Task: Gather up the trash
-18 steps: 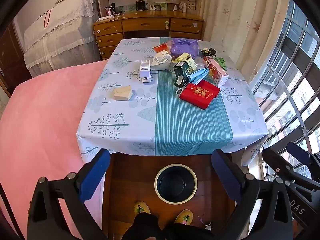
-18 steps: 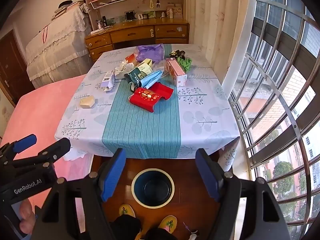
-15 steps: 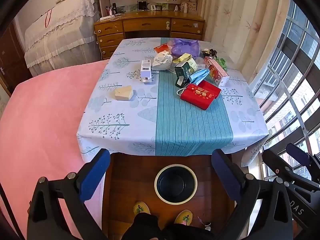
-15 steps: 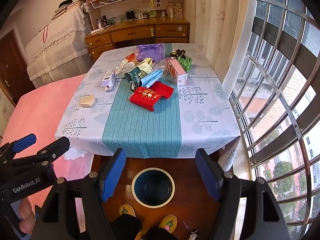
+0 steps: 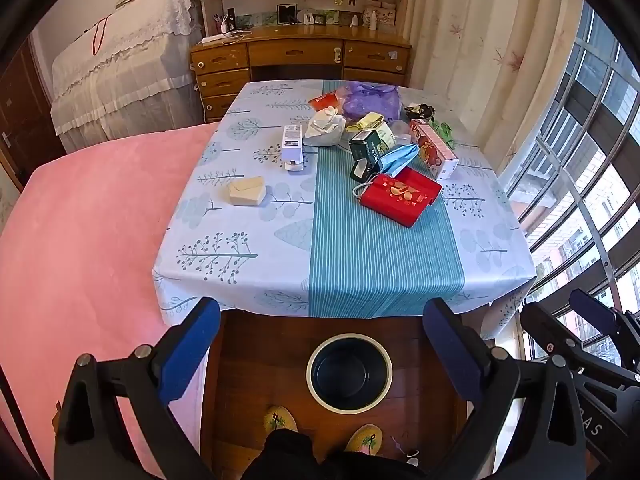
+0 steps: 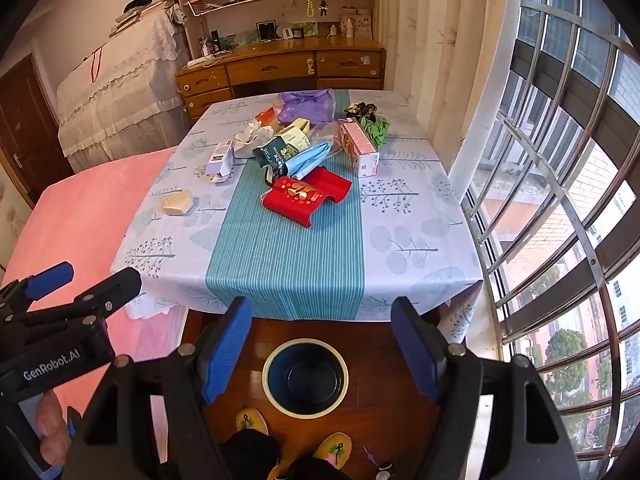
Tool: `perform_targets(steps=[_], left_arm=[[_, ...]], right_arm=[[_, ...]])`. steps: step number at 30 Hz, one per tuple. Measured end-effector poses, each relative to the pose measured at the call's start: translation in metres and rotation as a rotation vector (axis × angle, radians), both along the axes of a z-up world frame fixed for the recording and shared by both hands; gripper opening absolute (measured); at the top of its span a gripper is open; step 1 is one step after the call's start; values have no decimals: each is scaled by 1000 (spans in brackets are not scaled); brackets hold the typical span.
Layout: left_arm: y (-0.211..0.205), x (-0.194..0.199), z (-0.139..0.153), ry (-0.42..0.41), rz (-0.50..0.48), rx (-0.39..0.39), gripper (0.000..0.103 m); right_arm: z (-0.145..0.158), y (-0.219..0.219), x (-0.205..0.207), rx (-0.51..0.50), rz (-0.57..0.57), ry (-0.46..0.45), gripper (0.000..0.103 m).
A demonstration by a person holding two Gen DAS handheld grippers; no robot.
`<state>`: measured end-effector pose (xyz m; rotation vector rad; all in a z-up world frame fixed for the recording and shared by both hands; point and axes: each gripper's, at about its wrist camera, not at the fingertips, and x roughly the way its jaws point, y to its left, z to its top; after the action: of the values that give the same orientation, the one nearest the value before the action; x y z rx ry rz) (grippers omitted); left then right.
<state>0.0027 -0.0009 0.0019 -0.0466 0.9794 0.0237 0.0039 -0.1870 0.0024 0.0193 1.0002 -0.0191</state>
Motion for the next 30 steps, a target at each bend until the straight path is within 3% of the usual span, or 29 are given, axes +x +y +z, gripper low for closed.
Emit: perform_targets(steps=[30], left_arm=[[1, 1, 2, -14, 4, -1, 100]], right_arm=[[3, -2, 6, 30, 25, -5, 73]])
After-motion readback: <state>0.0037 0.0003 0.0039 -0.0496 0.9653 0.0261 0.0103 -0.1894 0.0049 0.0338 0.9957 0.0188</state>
